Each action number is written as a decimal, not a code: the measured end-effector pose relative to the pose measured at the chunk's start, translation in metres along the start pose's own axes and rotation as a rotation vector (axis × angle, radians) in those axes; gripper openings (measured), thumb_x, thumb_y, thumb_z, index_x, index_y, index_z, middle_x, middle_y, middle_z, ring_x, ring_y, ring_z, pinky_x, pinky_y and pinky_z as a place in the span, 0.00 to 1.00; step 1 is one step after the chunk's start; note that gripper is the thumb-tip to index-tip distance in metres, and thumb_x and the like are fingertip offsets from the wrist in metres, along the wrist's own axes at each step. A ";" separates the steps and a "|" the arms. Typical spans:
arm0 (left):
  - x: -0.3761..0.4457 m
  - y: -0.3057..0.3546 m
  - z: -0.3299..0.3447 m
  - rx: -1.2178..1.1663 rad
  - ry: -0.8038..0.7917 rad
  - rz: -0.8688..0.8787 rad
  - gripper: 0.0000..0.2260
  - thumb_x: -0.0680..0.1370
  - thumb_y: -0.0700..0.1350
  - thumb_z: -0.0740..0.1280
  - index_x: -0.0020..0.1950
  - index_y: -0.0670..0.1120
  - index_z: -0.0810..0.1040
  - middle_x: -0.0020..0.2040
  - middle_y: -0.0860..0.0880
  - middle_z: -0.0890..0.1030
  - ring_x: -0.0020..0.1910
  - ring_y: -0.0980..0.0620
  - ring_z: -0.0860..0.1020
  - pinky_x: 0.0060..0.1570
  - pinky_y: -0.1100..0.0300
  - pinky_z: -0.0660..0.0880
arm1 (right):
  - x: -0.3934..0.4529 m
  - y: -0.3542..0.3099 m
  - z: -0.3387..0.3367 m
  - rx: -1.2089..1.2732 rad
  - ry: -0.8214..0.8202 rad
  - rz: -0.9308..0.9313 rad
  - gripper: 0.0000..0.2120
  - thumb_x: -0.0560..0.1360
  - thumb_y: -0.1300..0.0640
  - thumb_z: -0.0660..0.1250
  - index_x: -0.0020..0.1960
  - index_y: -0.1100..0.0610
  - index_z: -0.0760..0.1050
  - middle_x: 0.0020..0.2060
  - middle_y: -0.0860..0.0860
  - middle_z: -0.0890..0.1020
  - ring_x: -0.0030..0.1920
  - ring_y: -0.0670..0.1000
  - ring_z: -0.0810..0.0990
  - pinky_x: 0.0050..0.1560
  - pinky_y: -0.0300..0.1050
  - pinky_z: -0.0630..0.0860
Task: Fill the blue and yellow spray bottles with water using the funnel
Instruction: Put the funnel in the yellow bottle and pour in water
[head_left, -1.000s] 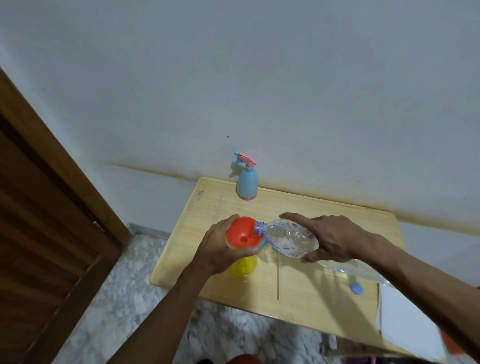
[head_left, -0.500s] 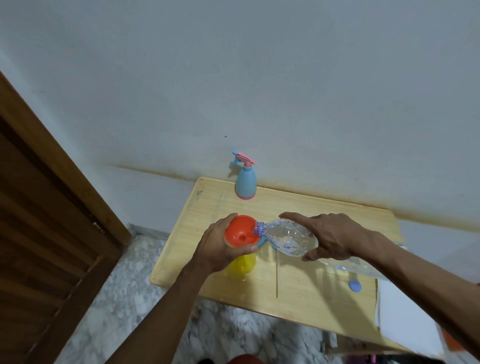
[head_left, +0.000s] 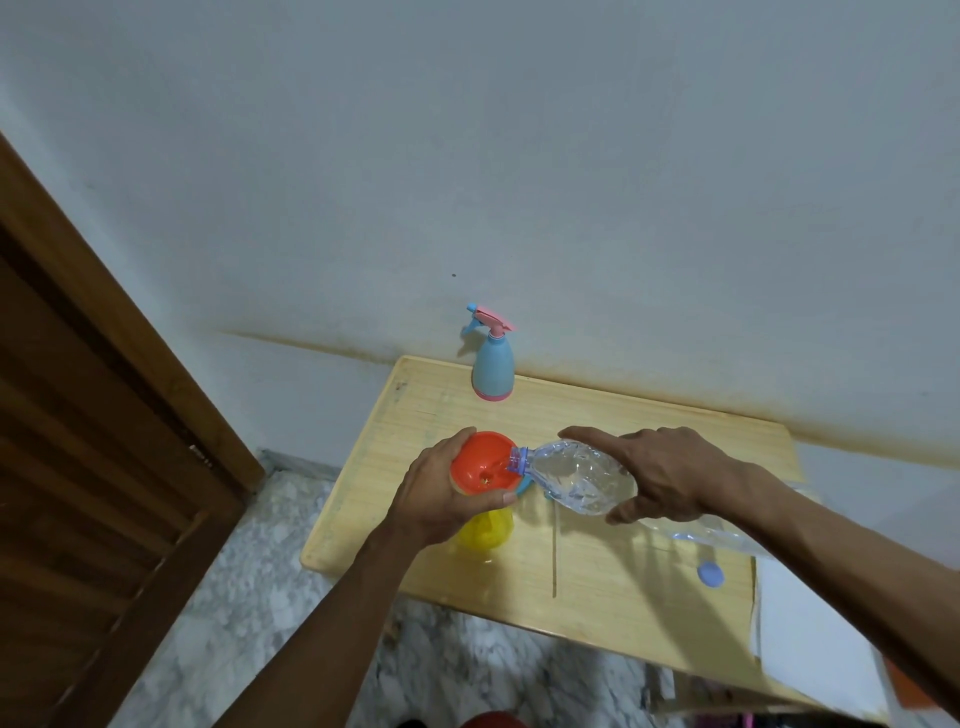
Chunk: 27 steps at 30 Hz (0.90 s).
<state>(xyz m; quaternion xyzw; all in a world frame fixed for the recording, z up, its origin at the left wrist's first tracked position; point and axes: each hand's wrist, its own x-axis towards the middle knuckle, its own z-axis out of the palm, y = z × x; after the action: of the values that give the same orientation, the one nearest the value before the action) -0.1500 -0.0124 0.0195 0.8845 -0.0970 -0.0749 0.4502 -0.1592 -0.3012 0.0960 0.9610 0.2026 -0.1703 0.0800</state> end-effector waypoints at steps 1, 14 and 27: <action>0.000 0.000 0.000 0.002 -0.001 0.000 0.41 0.65 0.64 0.78 0.73 0.53 0.67 0.60 0.58 0.75 0.57 0.57 0.75 0.54 0.61 0.74 | 0.000 0.000 -0.001 0.000 0.000 -0.002 0.49 0.72 0.32 0.69 0.77 0.31 0.36 0.62 0.48 0.80 0.56 0.57 0.80 0.46 0.49 0.73; -0.001 -0.002 0.000 -0.003 -0.005 0.003 0.41 0.65 0.65 0.77 0.73 0.53 0.67 0.61 0.57 0.76 0.58 0.56 0.75 0.56 0.60 0.76 | -0.002 -0.001 -0.003 0.002 0.013 0.003 0.49 0.71 0.32 0.69 0.76 0.31 0.36 0.61 0.49 0.81 0.54 0.58 0.81 0.48 0.50 0.77; 0.000 -0.004 0.001 0.025 -0.026 -0.023 0.47 0.62 0.72 0.73 0.75 0.55 0.64 0.66 0.56 0.74 0.63 0.53 0.73 0.60 0.53 0.77 | 0.001 0.003 0.001 0.004 0.029 0.001 0.49 0.71 0.31 0.69 0.75 0.30 0.35 0.59 0.49 0.81 0.53 0.58 0.81 0.47 0.50 0.76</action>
<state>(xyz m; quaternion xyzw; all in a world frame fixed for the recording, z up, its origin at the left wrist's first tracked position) -0.1500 -0.0106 0.0153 0.8900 -0.0937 -0.0904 0.4369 -0.1577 -0.3035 0.0954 0.9636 0.2029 -0.1568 0.0754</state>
